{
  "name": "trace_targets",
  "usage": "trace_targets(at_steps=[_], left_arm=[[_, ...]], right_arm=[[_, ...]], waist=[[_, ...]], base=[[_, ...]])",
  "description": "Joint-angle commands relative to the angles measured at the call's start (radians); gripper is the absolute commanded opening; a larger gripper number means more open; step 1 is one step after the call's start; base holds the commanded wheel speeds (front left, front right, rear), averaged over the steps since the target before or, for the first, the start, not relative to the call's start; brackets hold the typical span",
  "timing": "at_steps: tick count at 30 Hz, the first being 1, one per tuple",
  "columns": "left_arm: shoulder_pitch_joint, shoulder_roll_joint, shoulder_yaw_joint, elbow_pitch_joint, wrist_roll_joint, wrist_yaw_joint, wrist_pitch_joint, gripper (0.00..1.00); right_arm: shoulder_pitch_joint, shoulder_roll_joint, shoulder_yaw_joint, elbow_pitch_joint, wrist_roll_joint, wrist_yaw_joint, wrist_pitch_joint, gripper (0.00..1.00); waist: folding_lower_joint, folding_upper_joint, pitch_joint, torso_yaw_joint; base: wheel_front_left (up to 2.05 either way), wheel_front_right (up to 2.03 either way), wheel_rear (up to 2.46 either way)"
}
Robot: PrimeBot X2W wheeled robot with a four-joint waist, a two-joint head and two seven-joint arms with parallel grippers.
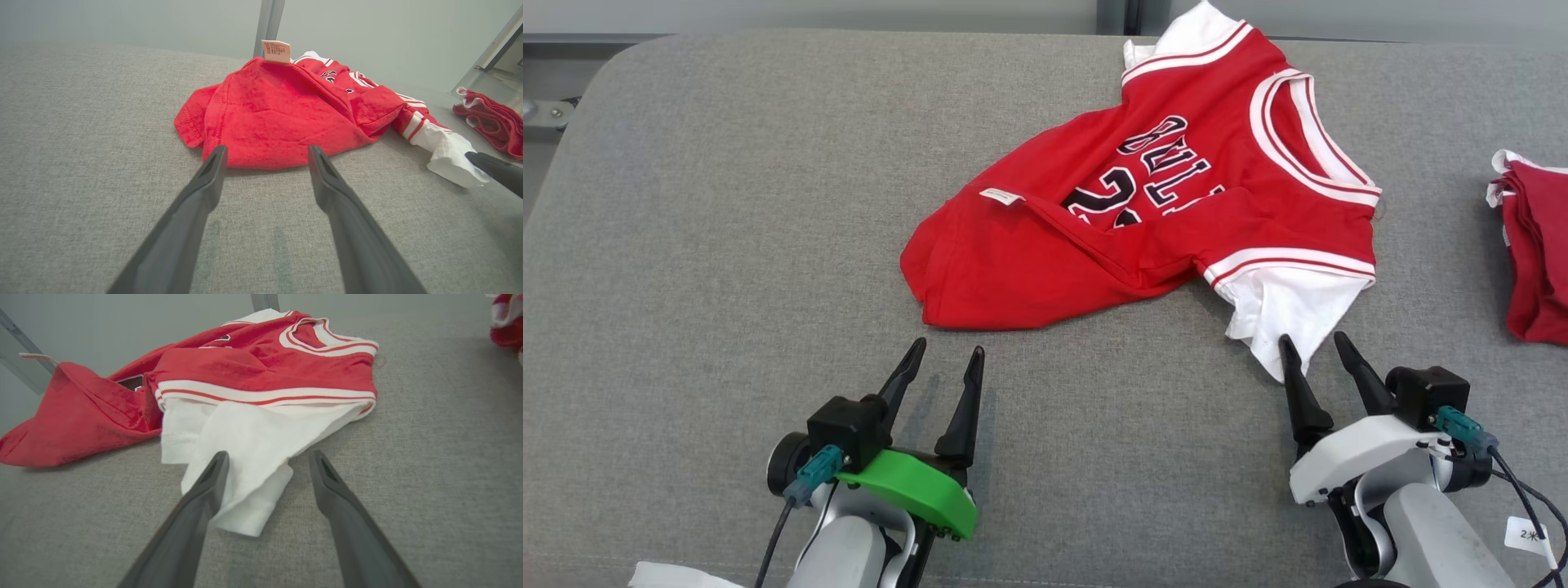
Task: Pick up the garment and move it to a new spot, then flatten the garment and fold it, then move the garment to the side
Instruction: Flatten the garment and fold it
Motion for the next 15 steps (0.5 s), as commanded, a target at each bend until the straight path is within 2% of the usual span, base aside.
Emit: trace_targets(at_steps=[1, 2, 3, 4, 5, 9, 15], left_arm=[[0.008, 0.004, 0.002, -0.004, 0.004, -0.004, 0.0, 1.0], [0.007, 0.004, 0.001, -0.004, 0.003, -0.004, 0.0, 1.0], [0.006, 0.004, 0.001, -0.004, 0.003, -0.004, 0.0, 1.0], [0.005, 0.004, 0.0, -0.003, 0.003, -0.004, 0.0, 1.0], [0.004, 0.004, 0.001, -0.002, 0.003, -0.004, 0.0, 1.0], [-0.002, 0.004, 0.005, -0.001, 0.008, -0.004, 0.0, 1.0], [-0.002, 0.004, 0.004, -0.001, 0.01, -0.004, 0.0, 1.0]], right_arm=[[0.018, -0.003, 0.006, 0.005, 0.006, -0.002, -0.002, 0.87], [0.02, 0.0, 0.007, 0.009, 0.018, -0.002, -0.002, 0.69], [0.019, 0.002, 0.008, 0.009, 0.021, -0.002, -0.002, 0.44], [0.018, 0.002, 0.013, 0.009, 0.025, -0.001, -0.002, 0.11], [0.017, 0.003, 0.012, 0.011, 0.035, -0.002, -0.002, 0.0], [0.006, -0.009, 0.011, 0.014, 0.052, -0.002, -0.002, 0.0], [0.009, -0.048, -0.064, 0.007, 0.038, -0.002, -0.002, 0.0]], waist=[[0.0, 0.0, 0.001, -0.002], [0.0, 0.0, 0.002, -0.003], [0.0, 0.0, 0.003, -0.004], [0.0, 0.0, 0.003, -0.005], [0.0, 0.0, 0.003, -0.006], [0.0, 0.0, 0.005, -0.012], [0.0, 0.0, -0.001, -0.028]], base=[[0.0, 0.0, 0.0], [0.0, 0.0, 0.0], [0.0, 0.0, 0.0], [0.0, 0.0, 0.0], [0.0, 0.0, 0.0], [0.0, 0.0, 0.0], [0.0, 0.0, 0.0]])
